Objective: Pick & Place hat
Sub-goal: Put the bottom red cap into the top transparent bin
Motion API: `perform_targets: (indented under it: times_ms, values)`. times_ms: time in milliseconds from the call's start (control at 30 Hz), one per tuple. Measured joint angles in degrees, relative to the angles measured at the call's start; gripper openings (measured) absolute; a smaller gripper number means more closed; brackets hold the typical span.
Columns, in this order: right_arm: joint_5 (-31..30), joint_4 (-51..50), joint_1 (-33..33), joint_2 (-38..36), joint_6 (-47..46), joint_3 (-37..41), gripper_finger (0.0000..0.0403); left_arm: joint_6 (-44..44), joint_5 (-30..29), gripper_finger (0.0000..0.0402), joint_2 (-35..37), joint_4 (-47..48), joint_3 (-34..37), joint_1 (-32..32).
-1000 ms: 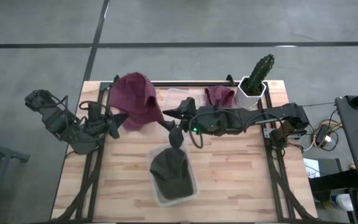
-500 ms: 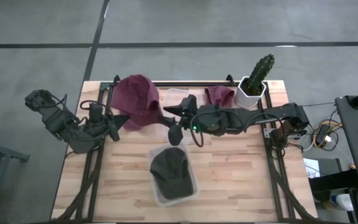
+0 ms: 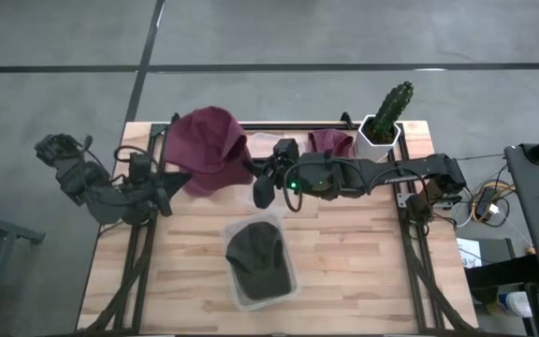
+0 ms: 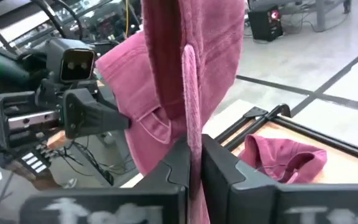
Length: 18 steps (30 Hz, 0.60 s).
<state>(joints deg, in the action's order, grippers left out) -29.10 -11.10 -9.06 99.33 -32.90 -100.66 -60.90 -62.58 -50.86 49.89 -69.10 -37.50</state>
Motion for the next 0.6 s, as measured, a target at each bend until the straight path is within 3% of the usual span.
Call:
perform_targets:
  times_ms: [167,467,600]
  values:
    - [0.43,0.31,0.12,-0.22,-0.8,0.0,0.0014,-0.68,0.32,0.0041,1.14,-0.88,0.0,0.02]
    - [3.9,-0.88,2.79,-0.27,-6.71,0.0,0.0012,1.45,-2.88,0.0151,2.65,-2.19,0.0,0.07]
    - [3.48,-0.7,4.42,-0.37,-7.96,-0.08,0.0011,4.25,-2.96,0.0166,2.6,-3.62,0.0,0.11]
